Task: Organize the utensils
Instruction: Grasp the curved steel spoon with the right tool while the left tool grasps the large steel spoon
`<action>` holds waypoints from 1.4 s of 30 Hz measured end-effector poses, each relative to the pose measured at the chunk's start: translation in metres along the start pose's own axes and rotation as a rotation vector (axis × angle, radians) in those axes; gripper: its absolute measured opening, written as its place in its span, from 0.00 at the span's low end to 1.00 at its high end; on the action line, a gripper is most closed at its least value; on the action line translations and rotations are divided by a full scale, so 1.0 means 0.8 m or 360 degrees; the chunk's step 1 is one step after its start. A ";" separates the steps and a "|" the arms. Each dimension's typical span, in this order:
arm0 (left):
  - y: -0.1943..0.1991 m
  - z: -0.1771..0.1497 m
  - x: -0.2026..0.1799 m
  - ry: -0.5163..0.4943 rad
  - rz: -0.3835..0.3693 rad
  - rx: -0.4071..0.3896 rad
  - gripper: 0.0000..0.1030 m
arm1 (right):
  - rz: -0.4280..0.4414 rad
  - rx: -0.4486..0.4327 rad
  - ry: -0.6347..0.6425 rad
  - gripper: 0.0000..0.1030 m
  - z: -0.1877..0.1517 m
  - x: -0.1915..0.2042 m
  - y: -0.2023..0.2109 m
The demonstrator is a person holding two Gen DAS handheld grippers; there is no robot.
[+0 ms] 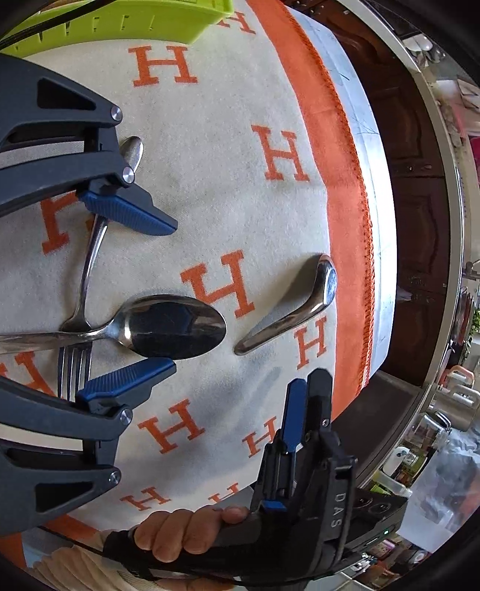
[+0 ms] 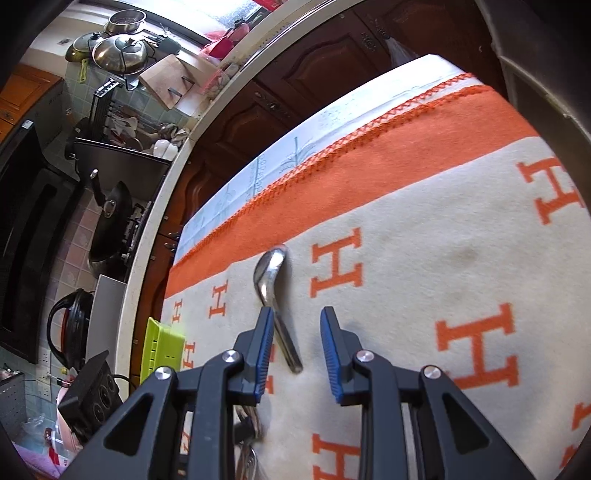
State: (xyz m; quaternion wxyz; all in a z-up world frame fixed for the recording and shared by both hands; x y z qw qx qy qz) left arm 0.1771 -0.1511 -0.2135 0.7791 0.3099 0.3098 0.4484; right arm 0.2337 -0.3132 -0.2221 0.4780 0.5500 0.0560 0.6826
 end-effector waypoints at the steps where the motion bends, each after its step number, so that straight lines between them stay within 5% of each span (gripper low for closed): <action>1: -0.002 0.000 -0.003 -0.0033 0.0006 -0.0005 0.64 | 0.0007 -0.0002 0.0002 0.31 0.001 0.002 -0.004; 5: -0.005 -0.002 -0.015 -0.0159 0.0034 -0.0015 0.62 | 0.0051 0.0004 0.0001 0.32 0.002 0.009 -0.021; 9: -0.008 -0.002 -0.029 -0.0282 0.0049 -0.0025 0.37 | 0.0069 0.0028 0.0005 0.32 0.002 0.014 -0.040; 18: -0.008 0.006 -0.017 -0.0125 -0.0055 0.0003 0.36 | 0.0122 0.0077 0.0039 0.32 -0.004 0.024 -0.074; 21: -0.006 0.010 -0.006 -0.0032 -0.0121 0.0017 0.36 | 0.0111 0.0067 0.0117 0.07 -0.009 0.033 -0.074; 28: -0.006 0.010 0.002 -0.0025 -0.0177 -0.0007 0.33 | 0.0093 -0.0005 0.0168 0.05 -0.018 0.033 -0.036; 30: -0.006 0.006 -0.003 -0.0045 -0.0168 -0.0001 0.09 | 0.0101 -0.0034 0.0175 0.05 -0.022 0.031 -0.016; 42: 0.011 -0.002 -0.011 0.0005 -0.0113 -0.0046 0.01 | 0.0129 -0.0120 0.0110 0.05 -0.075 0.024 0.066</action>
Point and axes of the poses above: each gripper's, at about its wrist camera, not at the fingertips, and y roughly against the way its jaws point, x to its left, z to its top, the point moved 4 cm from there along -y, roughly the way its jaws point, and after that the axes turned 10 degrees about -x, right-handed, at the moved point
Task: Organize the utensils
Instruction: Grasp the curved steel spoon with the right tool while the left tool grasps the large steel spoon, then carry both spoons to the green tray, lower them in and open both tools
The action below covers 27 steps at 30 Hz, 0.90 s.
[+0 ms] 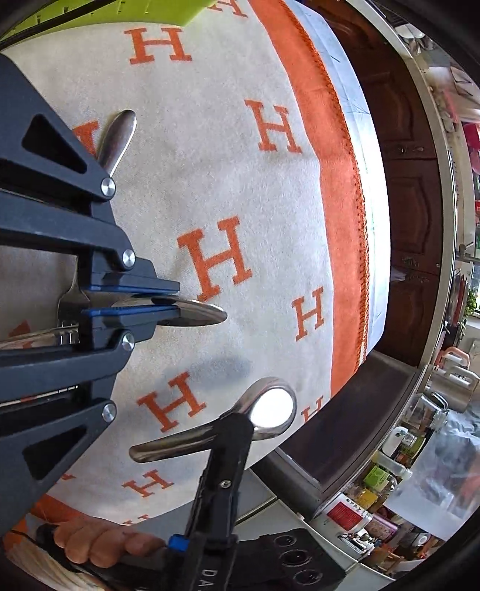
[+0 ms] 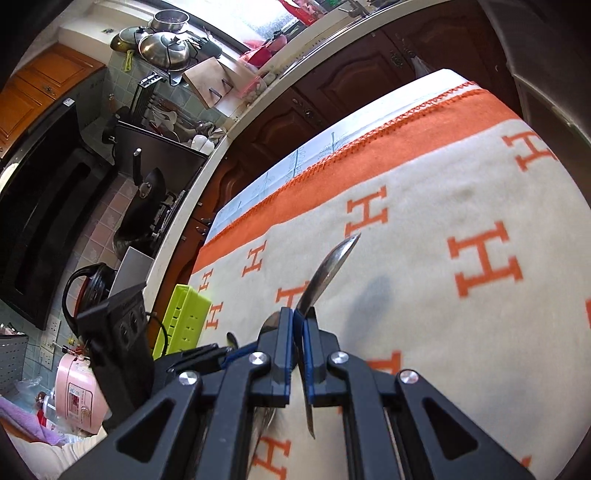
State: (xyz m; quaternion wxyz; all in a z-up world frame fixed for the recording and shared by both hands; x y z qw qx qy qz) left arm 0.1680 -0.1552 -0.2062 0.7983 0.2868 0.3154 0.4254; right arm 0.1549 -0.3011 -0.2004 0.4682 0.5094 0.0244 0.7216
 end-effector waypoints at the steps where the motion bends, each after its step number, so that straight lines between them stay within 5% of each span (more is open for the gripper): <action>1: 0.006 0.000 0.000 0.0005 0.0007 -0.0010 0.01 | 0.0004 -0.0005 -0.0005 0.05 -0.003 0.003 0.004; 27: 0.211 -0.037 0.027 0.0180 0.0012 -0.0354 0.01 | -0.0018 0.0222 0.0540 0.05 -0.134 0.140 0.009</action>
Point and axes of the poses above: each gripper's, at about its wrist camera, not at the fingertips, and y roughly against the way its jaws point, x to its left, z to its top, the point moved 4 cm from there along -y, roughly the way its jaws point, and after that the axes turned 10 degrees about -x, right-handed, at the moved point
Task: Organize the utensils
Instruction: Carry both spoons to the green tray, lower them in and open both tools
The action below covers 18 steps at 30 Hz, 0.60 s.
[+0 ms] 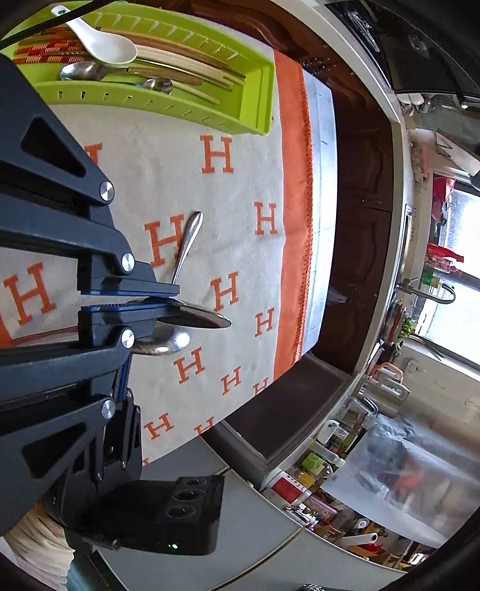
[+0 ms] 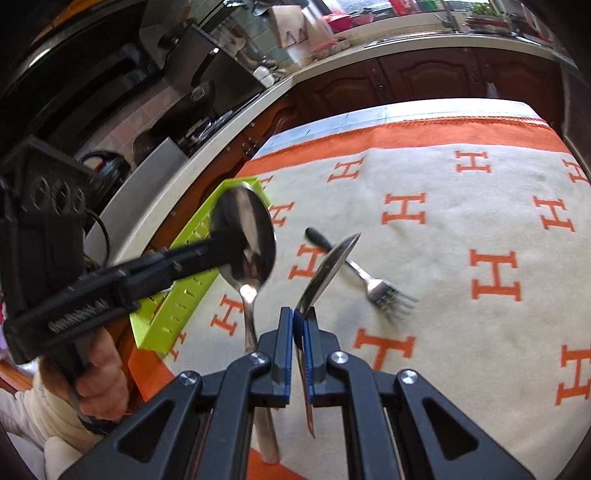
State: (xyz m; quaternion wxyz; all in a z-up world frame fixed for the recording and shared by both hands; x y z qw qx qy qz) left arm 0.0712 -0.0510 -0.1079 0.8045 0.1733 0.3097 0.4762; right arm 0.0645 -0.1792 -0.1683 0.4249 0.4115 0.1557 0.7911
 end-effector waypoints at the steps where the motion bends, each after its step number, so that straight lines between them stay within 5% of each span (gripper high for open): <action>1: 0.010 0.003 0.001 0.0001 -0.0002 -0.0025 0.01 | 0.0007 0.0011 0.0011 0.05 -0.003 0.007 -0.002; 18: 0.201 0.043 0.085 0.0141 0.0216 -0.0459 0.01 | 0.0197 -0.0025 0.0349 0.05 0.032 0.158 -0.022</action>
Point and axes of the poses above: each gripper's, at about its wrist camera, not at the fingertips, and y roughly against the way its jaws point, x to its left, z to its top, the point moved 4 cm from there along -y, roughly the way its jaws point, and after that the axes turned 10 degrees about -x, right-handed, at the moved point
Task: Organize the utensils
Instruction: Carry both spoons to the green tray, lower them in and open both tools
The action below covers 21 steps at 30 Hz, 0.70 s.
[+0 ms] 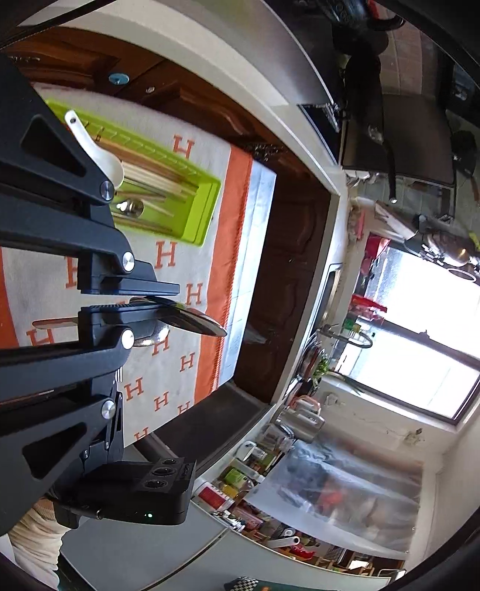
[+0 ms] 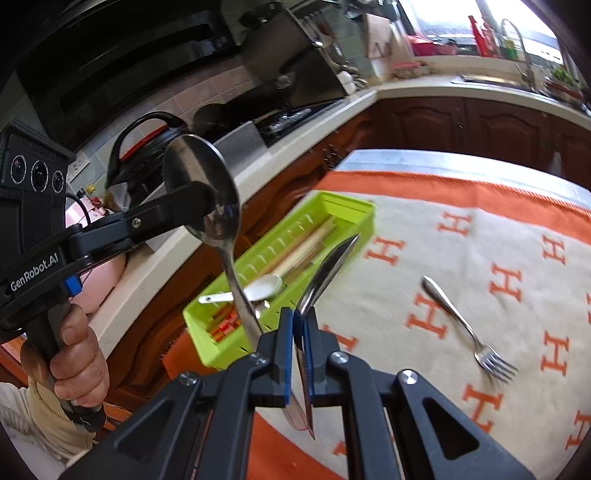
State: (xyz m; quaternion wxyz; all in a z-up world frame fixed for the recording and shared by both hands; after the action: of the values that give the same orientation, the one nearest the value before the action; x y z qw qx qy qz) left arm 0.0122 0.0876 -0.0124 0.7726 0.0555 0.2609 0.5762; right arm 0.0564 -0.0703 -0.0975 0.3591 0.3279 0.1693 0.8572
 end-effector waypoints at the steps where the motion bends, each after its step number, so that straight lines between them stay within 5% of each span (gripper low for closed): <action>1: 0.013 0.006 0.009 0.0003 0.0032 -0.0028 0.01 | 0.0026 -0.0002 0.0011 0.05 0.005 0.009 -0.005; 10: 0.061 0.021 0.100 0.0006 0.0369 -0.0051 0.02 | 0.0145 0.0015 0.0009 0.05 0.032 0.067 -0.068; 21: -0.035 -0.021 0.126 -0.0121 0.0465 0.0221 0.02 | 0.0104 0.0086 -0.0217 0.05 0.025 0.055 -0.157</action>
State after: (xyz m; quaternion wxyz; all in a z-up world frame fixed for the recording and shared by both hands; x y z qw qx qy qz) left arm 0.0487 0.1674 -0.0722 0.6842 0.1678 0.2599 0.6604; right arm 0.1103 0.0484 -0.1293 0.3325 0.4005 0.1568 0.8393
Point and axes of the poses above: each gripper's, at about its wrist camera, not at the fingertips, and y roughly against the way its jaws point, x to its left, z to its top, the point moved 4 cm from there along -y, roughly the way its jaws point, and after that the axes turned 10 degrees about -x, right-handed, at the moved point
